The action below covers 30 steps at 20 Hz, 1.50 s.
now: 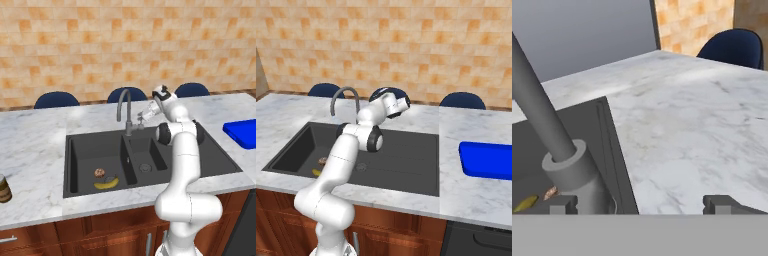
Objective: Pick up all produce items and place them in the sink. Turn on the sink faucet to wash them. Then turn the sink off and put them in the tray.
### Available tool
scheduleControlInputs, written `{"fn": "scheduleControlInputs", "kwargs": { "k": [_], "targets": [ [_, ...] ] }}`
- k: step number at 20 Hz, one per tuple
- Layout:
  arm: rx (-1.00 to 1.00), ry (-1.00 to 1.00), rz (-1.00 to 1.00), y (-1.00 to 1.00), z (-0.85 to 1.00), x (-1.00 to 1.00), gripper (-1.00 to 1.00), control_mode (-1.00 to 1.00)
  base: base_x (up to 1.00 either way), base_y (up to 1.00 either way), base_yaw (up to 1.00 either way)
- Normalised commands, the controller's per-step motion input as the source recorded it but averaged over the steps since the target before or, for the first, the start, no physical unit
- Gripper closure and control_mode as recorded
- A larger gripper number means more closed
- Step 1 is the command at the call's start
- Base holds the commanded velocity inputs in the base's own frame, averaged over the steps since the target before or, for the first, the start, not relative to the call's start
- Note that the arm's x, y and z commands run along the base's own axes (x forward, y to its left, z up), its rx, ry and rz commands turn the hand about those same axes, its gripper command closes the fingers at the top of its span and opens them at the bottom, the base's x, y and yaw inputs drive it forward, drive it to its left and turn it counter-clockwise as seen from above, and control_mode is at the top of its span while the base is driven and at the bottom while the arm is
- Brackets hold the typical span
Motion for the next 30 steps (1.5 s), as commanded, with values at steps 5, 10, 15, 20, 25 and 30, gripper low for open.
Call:
{"fn": "scheduleControlInputs", "kwargs": {
  "k": [5,10,15,20,25,30],
  "targets": [
    [0.00,0.01,0.00,0.31,0.00,0.06,-1.00,-1.00,0.00,0.00,0.00],
    [0.00,-0.01,0.00,-0.14,0.08,0.00,-1.00,-1.00,0.00,0.00,0.00],
    [0.00,-0.01,0.00,-0.16,0.39,0.00,-1.00,-1.00,0.00,0.00,0.00],
    [0.00,0.00,0.00,-0.12,0.42,-0.03,-1.00,-1.00,0.00,0.00,0.00],
    [0.00,-0.06,-0.01,0.00,0.34,-0.46,-1.00,-1.00,0.00,0.00,0.00],
    [0.00,-0.07,-0.04,0.02,0.29,-0.70,-1.00,-1.00,0.00,0.00,0.00]
  ]
}}
